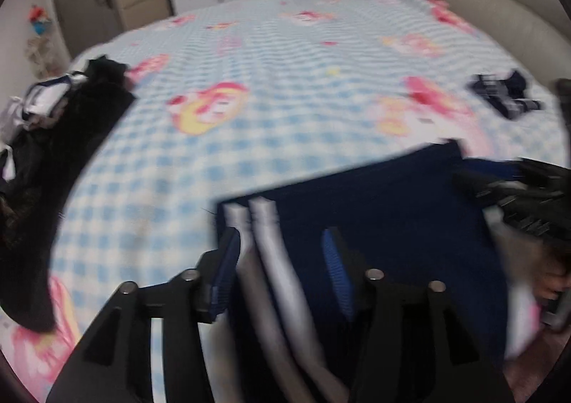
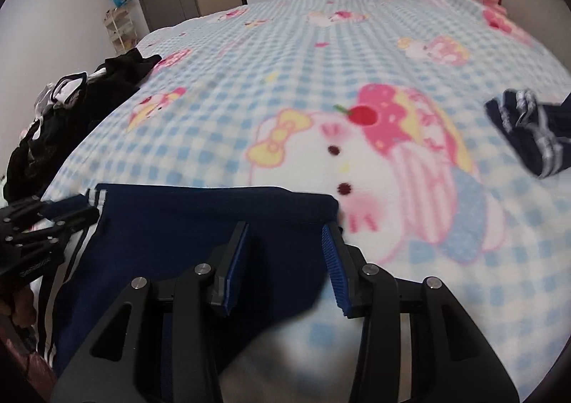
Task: Fold clothes
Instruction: 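Lay the folded pants flat on the blanket and open both grippers, then move the open left gripper to the pants' cuff end to smooth it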
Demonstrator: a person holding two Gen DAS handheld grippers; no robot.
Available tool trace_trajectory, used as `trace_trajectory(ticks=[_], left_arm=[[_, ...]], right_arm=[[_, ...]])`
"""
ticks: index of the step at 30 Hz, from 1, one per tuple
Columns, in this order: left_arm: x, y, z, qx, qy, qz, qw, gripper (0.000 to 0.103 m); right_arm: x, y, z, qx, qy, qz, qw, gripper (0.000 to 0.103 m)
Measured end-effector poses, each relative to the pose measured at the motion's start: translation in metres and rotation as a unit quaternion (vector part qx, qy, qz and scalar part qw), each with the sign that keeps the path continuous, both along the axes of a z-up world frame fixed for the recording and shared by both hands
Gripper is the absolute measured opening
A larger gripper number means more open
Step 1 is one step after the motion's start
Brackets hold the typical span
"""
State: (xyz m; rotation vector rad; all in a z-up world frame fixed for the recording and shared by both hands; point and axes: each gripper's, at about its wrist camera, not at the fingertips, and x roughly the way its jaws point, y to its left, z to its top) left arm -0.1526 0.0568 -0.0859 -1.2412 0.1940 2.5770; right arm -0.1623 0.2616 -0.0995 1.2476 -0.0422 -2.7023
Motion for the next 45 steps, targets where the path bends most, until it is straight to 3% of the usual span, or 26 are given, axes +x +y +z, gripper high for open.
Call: trace_trajectory(ticks=[2, 4, 7, 10, 14, 16, 19, 21, 24, 28, 30, 33, 37, 41, 45], left_arm=[[0.023, 0.011, 0.0, 0.011, -0.004, -0.018, 0.9998, 0.051], [0.036, 0.021, -0.011, -0.01, -0.007, -0.024, 0.9996, 0.051], [0.032, 0.019, -0.031, -0.042, -0.038, -0.002, 0.9984, 0.053], [0.029, 0.006, -0.029, -0.05, -0.044, 0.026, 0.9974, 0.053], [0.027, -0.017, -0.013, -0.044, -0.023, 0.062, 0.9969, 0.052], [0.032, -0.021, -0.009, -0.014, -0.015, 0.059, 0.998, 0.052], [0.042, -0.014, -0.008, 0.026, -0.02, 0.039, 0.9987, 0.052], [0.05, -0.005, -0.01, 0.01, -0.018, 0.025, 0.9995, 0.052], [0.056, -0.003, -0.014, -0.008, -0.018, 0.018, 0.9997, 0.052], [0.059, -0.018, -0.025, -0.019, -0.032, 0.035, 0.9987, 0.056], [0.059, -0.026, -0.025, -0.031, -0.038, 0.053, 0.9974, 0.059], [0.057, -0.052, -0.013, 0.007, -0.036, 0.099, 0.9944, 0.057], [0.069, -0.055, -0.001, 0.062, -0.021, 0.077, 0.9948, 0.057], [0.083, -0.028, -0.008, 0.035, -0.02, 0.021, 0.999, 0.057], [0.086, -0.028, -0.023, -0.019, -0.029, 0.032, 0.9989, 0.059]], right_arm=[[0.01, -0.015, 0.008, 0.022, 0.003, 0.039, 0.999, 0.044], [0.024, -0.037, 0.011, 0.051, 0.019, 0.077, 0.996, 0.044], [0.028, -0.055, -0.004, 0.077, -0.001, 0.104, 0.992, 0.044], [0.028, -0.05, -0.017, 0.094, -0.022, 0.086, 0.992, 0.044], [0.052, -0.024, 0.004, 0.077, -0.003, 0.016, 0.997, 0.044], [0.065, -0.018, 0.013, 0.057, 0.004, -0.012, 0.998, 0.045], [0.081, -0.028, 0.021, 0.013, 0.004, -0.006, 1.0, 0.045], [0.09, -0.042, 0.02, 0.006, -0.003, 0.009, 1.0, 0.045], [0.099, -0.06, 0.005, 0.039, -0.024, 0.012, 0.999, 0.045], [0.105, -0.056, -0.002, 0.048, -0.03, 0.005, 0.998, 0.045], [0.107, -0.048, -0.002, 0.035, -0.036, -0.006, 0.999, 0.051], [0.11, -0.03, -0.004, 0.001, -0.049, -0.036, 0.998, 0.056], [0.128, -0.013, 0.005, -0.023, -0.03, -0.072, 0.997, 0.056], [0.138, -0.017, 0.015, -0.022, -0.015, -0.078, 0.997, 0.056], [0.139, -0.014, 0.009, -0.012, -0.025, -0.083, 0.996, 0.056]])
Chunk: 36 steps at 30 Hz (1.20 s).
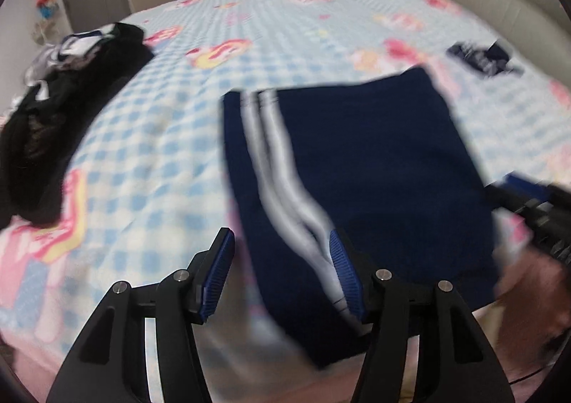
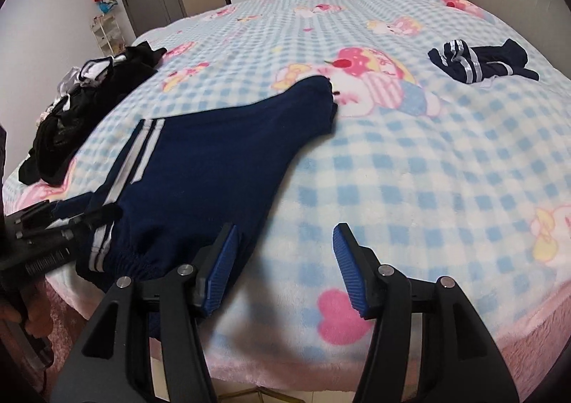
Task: Fold clothes
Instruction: 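Move the open left gripper to the pants' cuff end to smooth it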
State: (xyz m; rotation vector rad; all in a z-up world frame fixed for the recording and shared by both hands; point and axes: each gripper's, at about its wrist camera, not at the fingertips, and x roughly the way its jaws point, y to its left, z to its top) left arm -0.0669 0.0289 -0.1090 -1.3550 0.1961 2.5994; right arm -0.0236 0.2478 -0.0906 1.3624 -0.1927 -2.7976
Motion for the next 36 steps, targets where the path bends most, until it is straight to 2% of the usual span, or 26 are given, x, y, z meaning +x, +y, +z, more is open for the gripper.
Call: trace_trajectory(ticks=[1, 5, 7, 9, 11, 13, 16, 19, 21, 23, 27, 30, 31, 32, 36], left_arm=[[0.0, -0.003, -0.003, -0.011, -0.003, 0.008, 0.9999, 0.059], [0.01, -0.03, 0.011, 0.078, -0.005, 0.038, 0.9962, 0.058], [0.016, -0.031, 0.013, 0.12, -0.007, 0.025, 0.9925, 0.058], [0.021, -0.025, 0.004, 0.146, -0.023, 0.009, 0.989, 0.058], [0.023, -0.015, -0.01, 0.111, -0.032, 0.009, 0.9932, 0.06], [0.024, -0.014, -0.013, 0.095, -0.032, 0.008, 0.995, 0.06], [0.025, -0.022, -0.004, 0.103, -0.026, 0.027, 0.994, 0.06], [0.023, -0.035, -0.006, 0.147, -0.044, 0.034, 0.9876, 0.059], [0.025, -0.039, -0.019, 0.187, -0.075, 0.032, 0.979, 0.059], [0.031, -0.04, -0.025, 0.184, -0.07, 0.037, 0.9797, 0.06], [0.034, -0.045, -0.016, 0.184, -0.054, 0.054, 0.9799, 0.06], [0.032, -0.053, -0.017, 0.263, -0.076, 0.03, 0.9614, 0.059], [0.033, -0.056, -0.023, 0.303, -0.101, 0.017, 0.9474, 0.059], [0.034, -0.059, -0.031, 0.321, -0.117, 0.026, 0.9395, 0.059], [0.039, -0.056, -0.038, 0.303, -0.114, 0.028, 0.9458, 0.059]], right_arm=[[0.001, 0.003, -0.003, 0.001, -0.005, -0.004, 1.0, 0.056], [0.011, 0.015, 0.002, -0.033, -0.013, -0.037, 0.999, 0.056], [0.019, 0.013, 0.009, -0.064, -0.005, -0.03, 0.998, 0.056], [0.023, 0.001, 0.009, -0.054, -0.003, -0.009, 0.998, 0.056], [0.025, -0.012, 0.005, -0.036, -0.008, 0.009, 0.999, 0.056], [0.025, -0.019, -0.001, -0.022, -0.016, 0.013, 1.0, 0.056], [0.029, -0.011, 0.0, -0.033, -0.016, -0.004, 0.999, 0.056], [0.035, 0.0, 0.006, -0.051, -0.011, -0.016, 0.999, 0.056], [0.036, 0.001, 0.0, -0.057, -0.02, -0.011, 0.998, 0.056], [0.036, 0.0, -0.008, -0.058, -0.034, -0.008, 0.998, 0.056], [0.037, 0.008, -0.012, -0.054, -0.035, -0.031, 0.997, 0.056], [0.042, 0.015, -0.004, -0.062, -0.022, -0.037, 0.997, 0.056], [0.043, 0.015, -0.003, -0.069, -0.021, -0.032, 0.997, 0.056], [0.044, 0.014, -0.003, -0.077, -0.023, -0.028, 0.996, 0.056], [0.045, 0.0, -0.009, -0.101, -0.033, -0.001, 0.994, 0.056]])
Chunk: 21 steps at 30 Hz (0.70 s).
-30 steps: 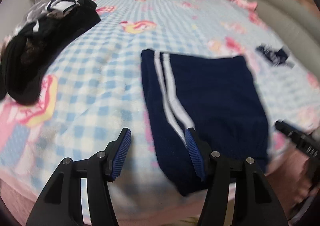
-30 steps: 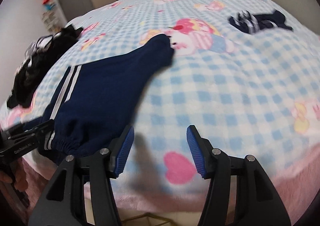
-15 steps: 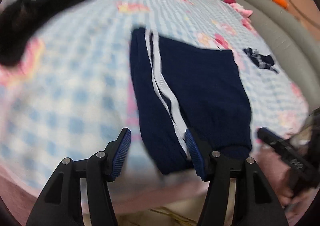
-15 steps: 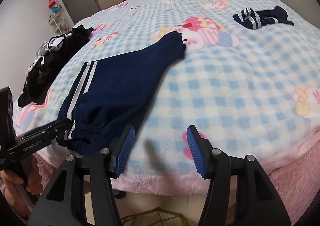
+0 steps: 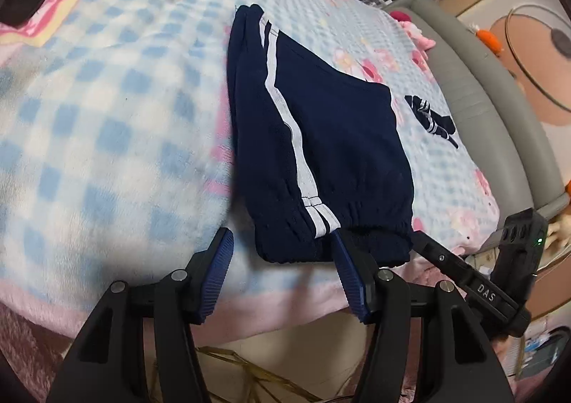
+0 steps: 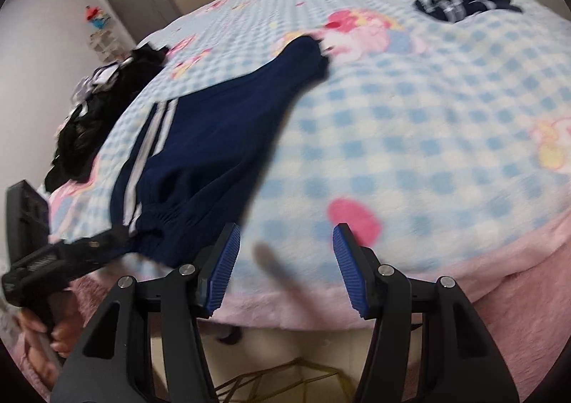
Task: Fold clothes
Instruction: 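Move the open left gripper to the pants' cuff end to smooth it, then grasp the ribbed cuff end with the left gripper while the right gripper grasps beside it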
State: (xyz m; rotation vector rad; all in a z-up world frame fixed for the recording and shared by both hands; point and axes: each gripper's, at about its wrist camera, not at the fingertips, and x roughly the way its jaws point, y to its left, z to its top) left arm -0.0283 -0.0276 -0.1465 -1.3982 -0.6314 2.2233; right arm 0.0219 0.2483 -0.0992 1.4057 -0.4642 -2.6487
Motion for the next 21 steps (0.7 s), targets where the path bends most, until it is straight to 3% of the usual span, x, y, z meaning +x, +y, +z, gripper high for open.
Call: trace_trajectory(ticks=[5, 7, 11, 15, 18, 21], left_arm=[[-0.003, -0.014, 0.007, 0.047, 0.011, 0.017, 0.9987, 0.059], [-0.004, -0.016, 0.003, 0.048, 0.001, 0.018, 0.9987, 0.058], [-0.002, -0.013, -0.004, 0.09, -0.015, -0.008, 0.9958, 0.057], [-0.007, -0.008, -0.011, 0.075, -0.03, -0.009, 0.9967, 0.057], [-0.01, -0.003, -0.017, 0.085, -0.039, -0.01, 0.9956, 0.057], [-0.009, 0.0, -0.015, 0.103, -0.032, -0.018, 0.9941, 0.057]], right_arm=[[0.0, -0.015, 0.002, -0.018, 0.008, 0.028, 0.999, 0.056], [-0.001, -0.016, 0.003, -0.022, 0.009, 0.028, 0.999, 0.056], [-0.002, -0.013, 0.002, -0.051, 0.001, 0.019, 0.999, 0.056], [-0.001, -0.012, 0.003, -0.069, 0.003, 0.022, 0.997, 0.056], [0.0, -0.017, 0.008, -0.083, -0.005, 0.029, 0.996, 0.056], [-0.003, -0.031, 0.011, -0.058, 0.002, 0.043, 0.997, 0.067]])
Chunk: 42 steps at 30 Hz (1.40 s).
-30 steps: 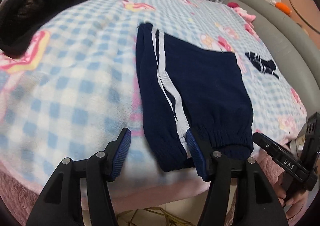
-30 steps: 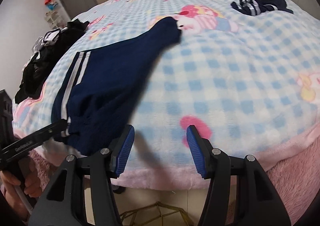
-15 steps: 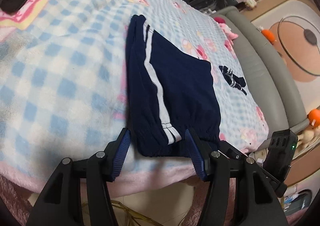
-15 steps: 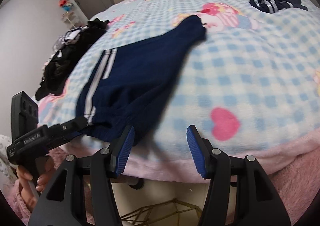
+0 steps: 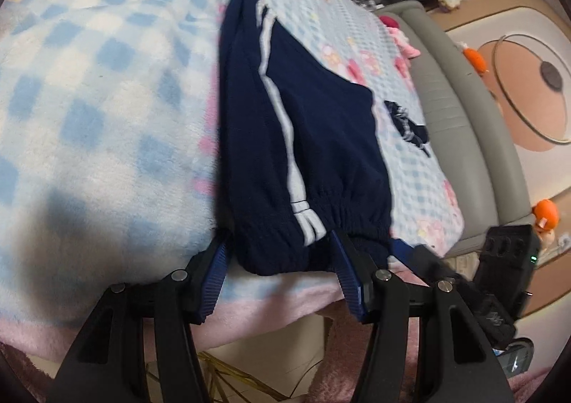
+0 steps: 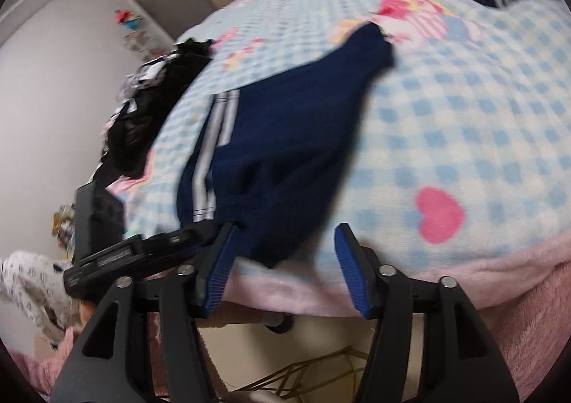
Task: Fold clothes
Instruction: 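Grasp the ribbed cuff end with the left gripper while the right gripper grasps beside it, then lift the cuff end with both grippers and fold it over toward the waistband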
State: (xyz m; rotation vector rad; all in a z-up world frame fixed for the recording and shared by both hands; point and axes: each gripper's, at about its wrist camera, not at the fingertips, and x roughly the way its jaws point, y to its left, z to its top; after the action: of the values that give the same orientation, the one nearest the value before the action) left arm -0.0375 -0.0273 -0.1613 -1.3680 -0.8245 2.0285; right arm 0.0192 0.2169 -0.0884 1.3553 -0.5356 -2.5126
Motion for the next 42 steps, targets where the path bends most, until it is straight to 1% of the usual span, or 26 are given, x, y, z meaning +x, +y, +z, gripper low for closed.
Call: trace_trajectory(ticks=[1, 3, 5, 6, 7, 8, 9, 13, 15, 17, 19, 22, 23, 24, 26, 28, 29, 30, 32, 35, 38, 39, 41, 42], left_arm=[[0.0, 0.0, 0.001, 0.009, 0.003, -0.002, 0.9999, 0.057], [0.0, 0.0, 0.002, 0.019, 0.008, -0.002, 0.9998, 0.055], [0.0, -0.003, 0.003, 0.025, 0.01, 0.001, 0.9996, 0.05], [0.0, -0.005, 0.004, 0.027, 0.01, 0.005, 0.9996, 0.047], [0.0, -0.007, 0.005, 0.029, 0.011, 0.008, 0.9995, 0.045], [-0.001, -0.009, 0.005, 0.031, 0.011, 0.012, 0.9994, 0.045], [-0.001, -0.011, 0.006, 0.034, 0.012, 0.015, 0.9992, 0.044], [-0.003, -0.005, 0.002, 0.025, 0.009, 0.0, 0.9996, 0.045], [-0.005, -0.001, -0.001, 0.019, 0.005, -0.005, 0.9998, 0.045], [-0.005, -0.002, -0.001, 0.017, 0.005, -0.008, 0.9998, 0.045], [-0.004, -0.001, -0.001, 0.012, 0.004, -0.012, 0.9998, 0.045], [-0.002, 0.002, -0.004, 0.009, -0.002, -0.018, 0.9998, 0.046], [-0.003, 0.002, -0.006, 0.008, -0.006, -0.019, 0.9998, 0.047], [-0.003, 0.002, -0.007, 0.008, -0.009, -0.018, 0.9998, 0.047], [-0.004, 0.003, -0.006, 0.004, -0.003, -0.015, 0.9999, 0.045], [-0.002, 0.004, -0.001, -0.01, 0.007, -0.015, 0.9998, 0.041], [0.002, 0.003, 0.003, -0.009, 0.009, -0.01, 0.9999, 0.038], [0.005, 0.002, 0.007, -0.009, 0.012, -0.005, 0.9999, 0.036], [0.013, 0.0, 0.017, -0.003, 0.016, 0.001, 0.9999, 0.035], [0.022, 0.0, 0.027, -0.005, 0.024, -0.003, 0.9997, 0.035], [0.031, -0.001, 0.031, -0.001, 0.026, -0.013, 0.9996, 0.033], [0.031, -0.001, 0.028, 0.003, 0.022, -0.018, 0.9996, 0.035], [0.028, -0.001, 0.017, 0.001, 0.0, -0.02, 0.9998, 0.036], [0.025, 0.0, 0.01, -0.003, -0.011, -0.018, 0.9998, 0.036]], right_arm=[[-0.001, -0.005, 0.001, 0.009, 0.003, 0.005, 1.0, 0.067], [-0.009, -0.007, -0.007, 0.009, -0.013, 0.006, 1.0, 0.067], [-0.014, -0.002, -0.012, -0.009, -0.019, 0.003, 1.0, 0.056], [-0.016, -0.001, -0.013, -0.009, -0.019, 0.003, 1.0, 0.047], [-0.017, -0.001, -0.015, 0.009, -0.026, 0.001, 1.0, 0.041], [-0.018, -0.001, -0.016, 0.033, -0.034, -0.002, 0.999, 0.039], [-0.017, 0.0, -0.016, 0.04, -0.036, -0.003, 0.999, 0.038], [-0.011, 0.002, -0.014, 0.019, -0.029, 0.005, 0.999, 0.039], [-0.012, -0.001, -0.017, 0.009, -0.035, 0.014, 0.999, 0.041], [-0.014, -0.003, -0.022, 0.016, -0.036, 0.018, 0.999, 0.041], [-0.013, -0.005, -0.024, 0.024, -0.035, 0.02, 0.999, 0.035], [-0.012, -0.006, -0.021, 0.024, -0.031, 0.024, 0.999, 0.033], [-0.013, -0.006, -0.022, 0.022, -0.034, 0.025, 0.999, 0.033], [-0.015, -0.007, -0.025, 0.02, -0.038, 0.026, 0.999, 0.037], [-0.018, -0.007, -0.031, 0.014, -0.044, 0.026, 0.999, 0.039], [-0.018, -0.006, -0.034, 0.007, -0.046, 0.027, 0.999, 0.033], [-0.016, -0.007, -0.03, 0.009, -0.041, 0.028, 0.999, 0.032], [-0.014, -0.008, -0.025, 0.013, -0.033, 0.029, 0.999, 0.029], [-0.008, -0.01, -0.011, 0.015, -0.017, 0.035, 0.999, 0.027], [0.0, -0.008, 0.001, 0.008, -0.009, 0.039, 0.999, 0.027], [0.007, -0.004, 0.001, -0.013, -0.021, 0.044, 0.999, 0.027], [0.009, -0.003, -0.001, -0.02, -0.025, 0.048, 0.998, 0.027], [0.008, -0.001, -0.014, -0.029, -0.044, 0.052, 0.997, 0.032], [0.007, 0.0, -0.021, -0.033, -0.054, 0.053, 0.997, 0.037]])
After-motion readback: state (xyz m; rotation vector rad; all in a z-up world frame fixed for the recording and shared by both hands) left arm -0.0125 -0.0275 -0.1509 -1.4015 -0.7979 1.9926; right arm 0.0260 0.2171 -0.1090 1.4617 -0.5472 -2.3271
